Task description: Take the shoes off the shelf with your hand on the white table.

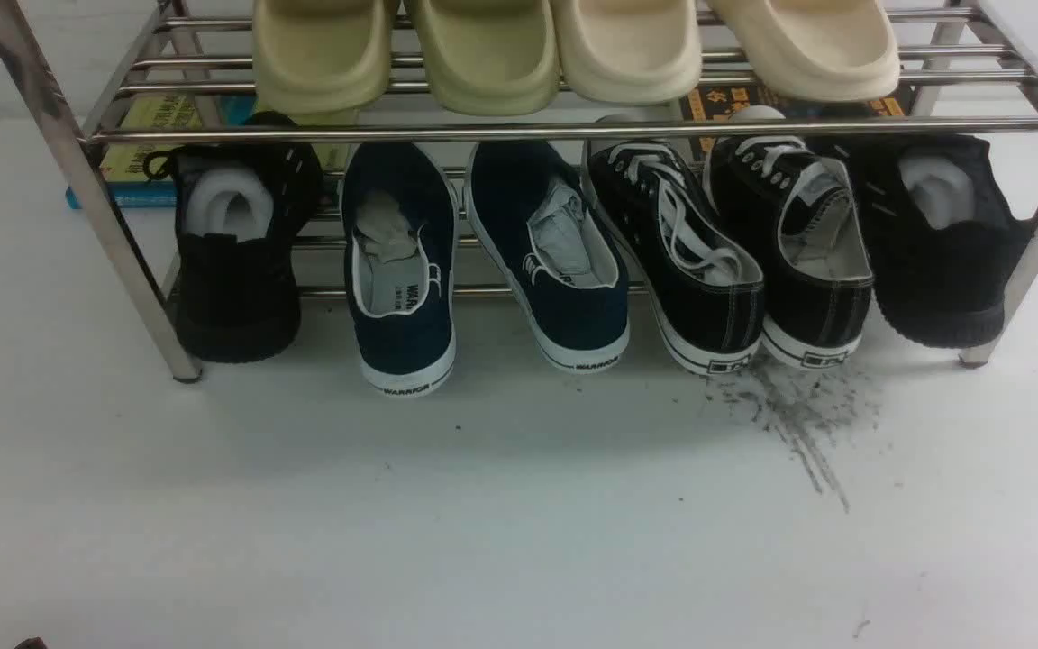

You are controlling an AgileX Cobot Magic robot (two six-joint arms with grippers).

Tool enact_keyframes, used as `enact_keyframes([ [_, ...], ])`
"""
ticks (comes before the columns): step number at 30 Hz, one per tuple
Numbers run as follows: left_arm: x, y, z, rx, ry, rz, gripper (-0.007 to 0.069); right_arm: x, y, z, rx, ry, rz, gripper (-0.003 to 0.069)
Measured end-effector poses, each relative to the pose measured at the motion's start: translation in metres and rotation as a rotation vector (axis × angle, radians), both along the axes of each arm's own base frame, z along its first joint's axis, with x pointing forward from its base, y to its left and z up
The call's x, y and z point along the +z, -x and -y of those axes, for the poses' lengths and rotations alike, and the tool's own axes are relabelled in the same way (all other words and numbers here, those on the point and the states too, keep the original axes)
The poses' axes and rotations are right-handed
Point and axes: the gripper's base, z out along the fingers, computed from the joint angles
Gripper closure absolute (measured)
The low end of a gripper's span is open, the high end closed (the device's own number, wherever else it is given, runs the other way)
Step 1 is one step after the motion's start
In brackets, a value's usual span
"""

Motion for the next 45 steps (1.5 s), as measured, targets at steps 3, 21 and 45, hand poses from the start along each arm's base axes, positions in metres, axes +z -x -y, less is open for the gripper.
enact_keyframes([
  [3,0.000,0.000,0.000,0.000,0.000,0.000,0.0383,0.000,0.000,0.000,0.000,0.000,0.000,0.0420],
  [21,0.000,0.000,0.000,0.000,0.000,0.000,0.0383,0.000,0.000,0.000,0.000,0.000,0.000,0.0419],
  [45,0.000,0.000,0.000,0.000,-0.001,0.000,0.0383,0.008,-0.002,-0.011,-0.063,-0.719,0.059,0.0419],
])
